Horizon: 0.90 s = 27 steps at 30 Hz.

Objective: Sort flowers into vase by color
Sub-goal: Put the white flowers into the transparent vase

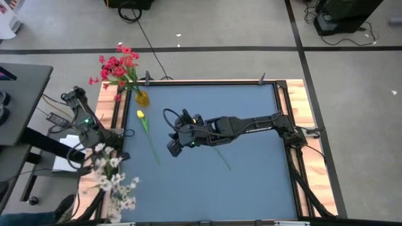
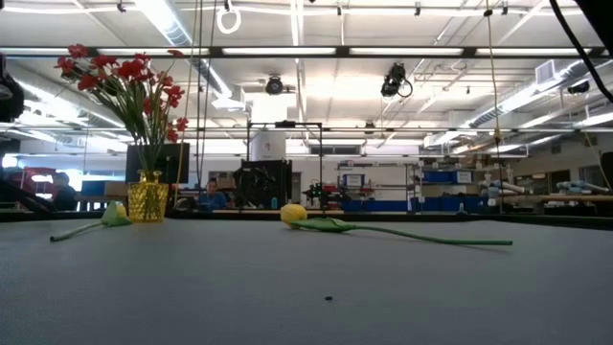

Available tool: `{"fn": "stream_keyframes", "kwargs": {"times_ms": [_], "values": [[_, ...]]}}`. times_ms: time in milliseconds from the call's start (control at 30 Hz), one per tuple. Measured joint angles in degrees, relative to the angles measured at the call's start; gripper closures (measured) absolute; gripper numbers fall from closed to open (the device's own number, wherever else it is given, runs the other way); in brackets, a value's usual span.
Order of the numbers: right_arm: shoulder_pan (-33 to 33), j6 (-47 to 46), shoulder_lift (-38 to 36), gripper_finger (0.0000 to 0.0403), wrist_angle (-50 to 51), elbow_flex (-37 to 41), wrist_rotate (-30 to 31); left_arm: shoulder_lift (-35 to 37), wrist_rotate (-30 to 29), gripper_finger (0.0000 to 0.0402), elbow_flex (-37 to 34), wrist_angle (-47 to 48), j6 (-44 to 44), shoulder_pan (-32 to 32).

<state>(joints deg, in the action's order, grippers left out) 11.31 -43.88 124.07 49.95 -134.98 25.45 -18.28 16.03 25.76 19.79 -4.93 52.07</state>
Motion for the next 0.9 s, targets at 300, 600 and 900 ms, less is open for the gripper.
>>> {"fn": "stream_keyframes", "kwargs": {"times_ms": [300,600,900], "values": [[0.15,-0.17,0.00,0.0251,0.05,0.00,-0.75,-4.07,0.99,0.0296,0.00,0.13,0.08,0.00],[0.20,-0.76,0.00,0.0251,1.27,0.00,-1.12,-4.22,0.98,0.0278,0.00,0.18,-0.41,0.93],[0.24,-1.20,0.00,0.0251,1.61,0.00,-1.55,-4.24,1.01,0.0256,1.44,3.91,-0.72,2.57]]}}
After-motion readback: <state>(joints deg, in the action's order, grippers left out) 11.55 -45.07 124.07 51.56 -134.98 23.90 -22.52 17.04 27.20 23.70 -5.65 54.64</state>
